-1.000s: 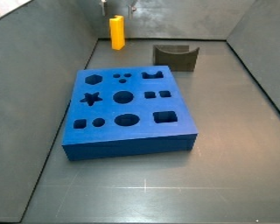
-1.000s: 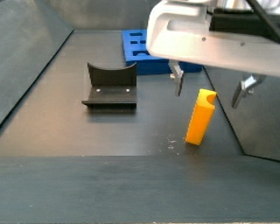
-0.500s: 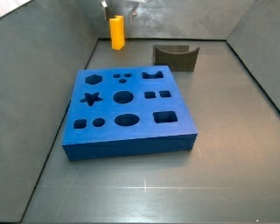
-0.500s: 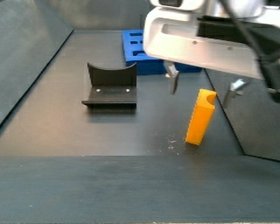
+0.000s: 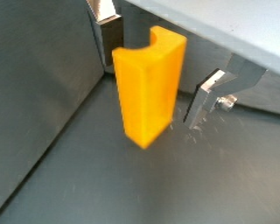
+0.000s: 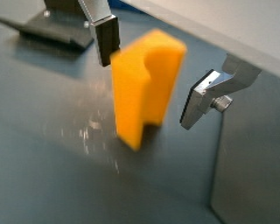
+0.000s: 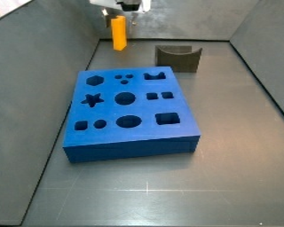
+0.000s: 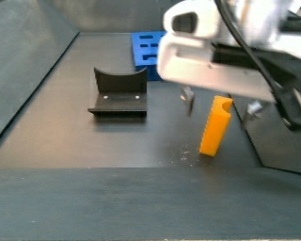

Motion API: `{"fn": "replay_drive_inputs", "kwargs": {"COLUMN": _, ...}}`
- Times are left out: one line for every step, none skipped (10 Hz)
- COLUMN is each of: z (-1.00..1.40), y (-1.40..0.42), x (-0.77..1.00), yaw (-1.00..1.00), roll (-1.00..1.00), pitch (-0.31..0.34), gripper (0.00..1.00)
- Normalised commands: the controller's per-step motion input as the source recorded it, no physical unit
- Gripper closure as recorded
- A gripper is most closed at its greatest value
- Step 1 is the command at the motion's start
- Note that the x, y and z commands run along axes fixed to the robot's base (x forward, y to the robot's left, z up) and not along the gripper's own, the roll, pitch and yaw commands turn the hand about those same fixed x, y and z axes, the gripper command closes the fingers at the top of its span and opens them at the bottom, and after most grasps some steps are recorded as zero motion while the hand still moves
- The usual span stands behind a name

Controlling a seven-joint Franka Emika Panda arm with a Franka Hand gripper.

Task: Pick up the arch object. Move up. Move to above the board. Insert the arch object.
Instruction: Pick up the arch object.

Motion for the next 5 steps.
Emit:
{"fn": "replay_drive_inputs", "kwargs": {"z": -0.32, "y": 0.0, "x": -0.09, "yaw": 0.0, "roll": -0.13, "pitch": -0.143, "gripper": 0.0}}
{"fn": "replay_drive_inputs", "kwargs": {"z": 0.0, "y": 0.0, "x": 0.0, "yaw": 0.0, "roll": 0.0, "pitch": 0.006, "gripper": 0.0}}
{"fn": "replay_drive_inputs", "kwargs": {"z": 0.0, "y": 0.0, "x": 0.0, "yaw": 0.0, "roll": 0.0, "pitch": 0.0, "gripper": 0.0}}
{"fn": "replay_drive_inputs", "kwargs": {"z": 0.0, "y": 0.0, "x": 0.0, "yaw": 0.0, "roll": 0.0, "pitch": 0.0, "gripper": 1.0}}
{"fn": "replay_drive_inputs", "kwargs": {"z": 0.0, "y": 0.0, "x": 0.0, "yaw": 0.0, "roll": 0.0, "pitch": 0.0, "gripper": 1.0}}
